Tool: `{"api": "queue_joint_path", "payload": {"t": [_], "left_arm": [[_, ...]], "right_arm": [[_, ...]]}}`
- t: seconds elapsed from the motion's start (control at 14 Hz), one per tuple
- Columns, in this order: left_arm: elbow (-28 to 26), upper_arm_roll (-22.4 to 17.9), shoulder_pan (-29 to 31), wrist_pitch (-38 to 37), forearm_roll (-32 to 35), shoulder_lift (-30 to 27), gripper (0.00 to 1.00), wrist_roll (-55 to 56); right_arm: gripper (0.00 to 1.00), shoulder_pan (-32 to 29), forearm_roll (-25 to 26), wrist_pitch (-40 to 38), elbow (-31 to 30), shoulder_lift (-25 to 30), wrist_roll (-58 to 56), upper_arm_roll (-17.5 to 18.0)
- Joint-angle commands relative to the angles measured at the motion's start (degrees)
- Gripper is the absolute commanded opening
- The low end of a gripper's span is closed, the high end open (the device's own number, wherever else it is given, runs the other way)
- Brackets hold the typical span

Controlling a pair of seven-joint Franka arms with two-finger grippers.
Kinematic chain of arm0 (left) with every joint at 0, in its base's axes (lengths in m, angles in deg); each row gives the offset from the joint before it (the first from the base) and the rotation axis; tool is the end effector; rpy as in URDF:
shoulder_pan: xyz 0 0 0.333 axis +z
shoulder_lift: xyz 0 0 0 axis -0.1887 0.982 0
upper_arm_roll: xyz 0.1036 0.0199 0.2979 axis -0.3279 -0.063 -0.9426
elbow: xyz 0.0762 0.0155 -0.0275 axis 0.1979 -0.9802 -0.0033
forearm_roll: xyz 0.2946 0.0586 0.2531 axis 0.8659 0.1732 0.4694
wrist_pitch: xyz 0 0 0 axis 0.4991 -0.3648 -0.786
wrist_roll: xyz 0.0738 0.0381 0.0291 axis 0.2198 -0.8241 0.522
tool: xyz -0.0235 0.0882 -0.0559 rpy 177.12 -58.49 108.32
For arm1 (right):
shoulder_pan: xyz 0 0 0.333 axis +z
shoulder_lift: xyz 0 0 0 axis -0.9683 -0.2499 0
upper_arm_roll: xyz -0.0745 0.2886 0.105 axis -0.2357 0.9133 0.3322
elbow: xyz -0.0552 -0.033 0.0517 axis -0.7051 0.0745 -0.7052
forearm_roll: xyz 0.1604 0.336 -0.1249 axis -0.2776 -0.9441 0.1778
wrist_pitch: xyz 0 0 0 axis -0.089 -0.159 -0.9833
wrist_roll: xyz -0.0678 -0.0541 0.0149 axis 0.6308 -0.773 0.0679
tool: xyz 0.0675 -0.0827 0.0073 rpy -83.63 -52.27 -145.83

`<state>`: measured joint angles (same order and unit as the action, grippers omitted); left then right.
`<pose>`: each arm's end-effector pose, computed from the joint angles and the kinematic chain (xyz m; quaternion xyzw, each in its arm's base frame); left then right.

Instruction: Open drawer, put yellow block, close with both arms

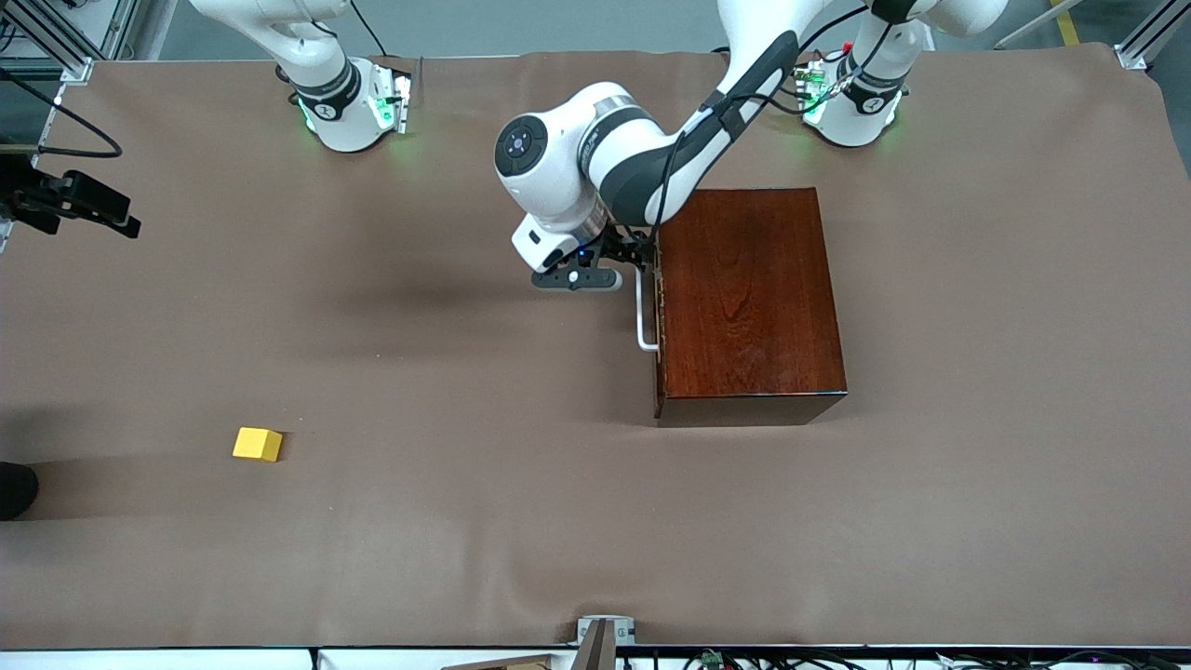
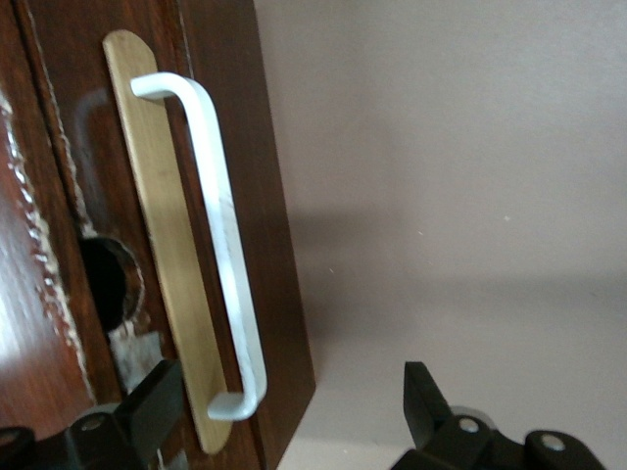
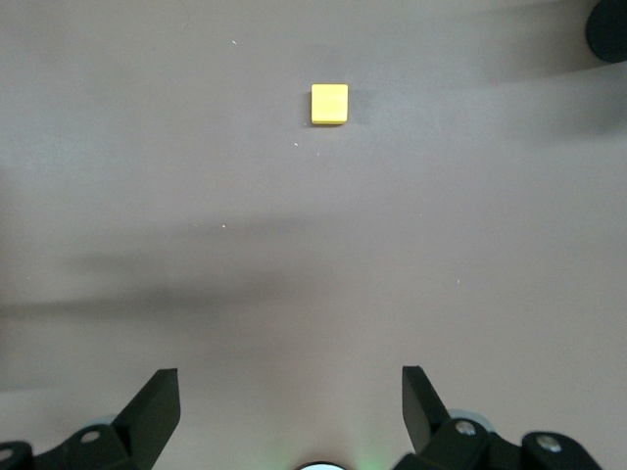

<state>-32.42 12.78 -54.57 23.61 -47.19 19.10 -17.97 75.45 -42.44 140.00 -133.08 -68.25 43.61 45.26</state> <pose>0.4395 -0.5468 0.3305 -0.9862 0.0636 0.0331 0.1489 0.5309 -0.0293 0.6336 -0.9988 0.0357 0.0326 0.0065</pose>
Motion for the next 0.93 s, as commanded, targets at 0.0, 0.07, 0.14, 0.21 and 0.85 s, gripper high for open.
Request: {"api": "queue_joint_path", "payload": {"t": [0.0, 0.07, 0.14, 0.21, 0.85], "left_arm": [[1.7, -1.1, -0.3, -0.4, 1.5, 1.6, 1.0, -0.7], [1.5, -1.1, -0.3, -0.4, 1.5, 1.7, 1.0, -0.5], [1.5, -1.2, -0.3, -0.4, 1.5, 2.1, 1.0, -0.5], [1.5, -1.7, -0.3, -0.4, 1.5, 2.3, 1.0, -0.4], [1.5, -1.9, -0.3, 4.5, 1.5, 4.1, 1.0, 4.1]], "right_arm": [[1.0, -0.1, -0.8, -0.1, 0.4, -0.1, 1.0, 0.1], [1.0, -0.1, -0.8, -0.1, 0.4, -0.1, 1.0, 0.2], [1.0, -0.1, -0.8, -0.1, 0.4, -0.1, 1.0, 0.1], [1.0, 0.0, -0.8, -0.1, 0.4, -0.1, 1.0, 0.2], [1.0, 0.3, -0.8, -0.1, 0.4, -0.1, 1.0, 0.1]]}}
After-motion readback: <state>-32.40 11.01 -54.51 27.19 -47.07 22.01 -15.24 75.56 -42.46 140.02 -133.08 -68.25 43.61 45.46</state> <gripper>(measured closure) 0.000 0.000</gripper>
